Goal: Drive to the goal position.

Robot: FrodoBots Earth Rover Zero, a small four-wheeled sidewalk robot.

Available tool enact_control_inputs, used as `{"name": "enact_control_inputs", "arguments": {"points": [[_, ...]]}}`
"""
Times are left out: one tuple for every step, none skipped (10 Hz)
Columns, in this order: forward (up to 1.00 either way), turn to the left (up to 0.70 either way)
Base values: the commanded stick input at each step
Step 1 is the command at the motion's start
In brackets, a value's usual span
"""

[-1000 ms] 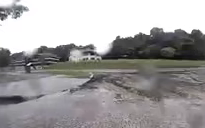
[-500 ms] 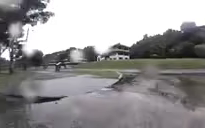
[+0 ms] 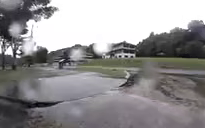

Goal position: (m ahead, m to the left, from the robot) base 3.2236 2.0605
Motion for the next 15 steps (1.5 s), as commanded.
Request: {"name": "enact_control_inputs", "arguments": {"points": [[0.85, 0.0], [0.85, 0.0], [0.85, 0.0], [0.85, 0.0], [0.85, 0.0], [0.85, 0.0], [0.85, 0.04], [0.85, 0.2], [0.85, 0.33], [0.85, 0.34], [0.85, 0.34], [0.85, 0.34], [0.85, 0.34], [0.85, 0.34], [0.85, 0.34]]}}
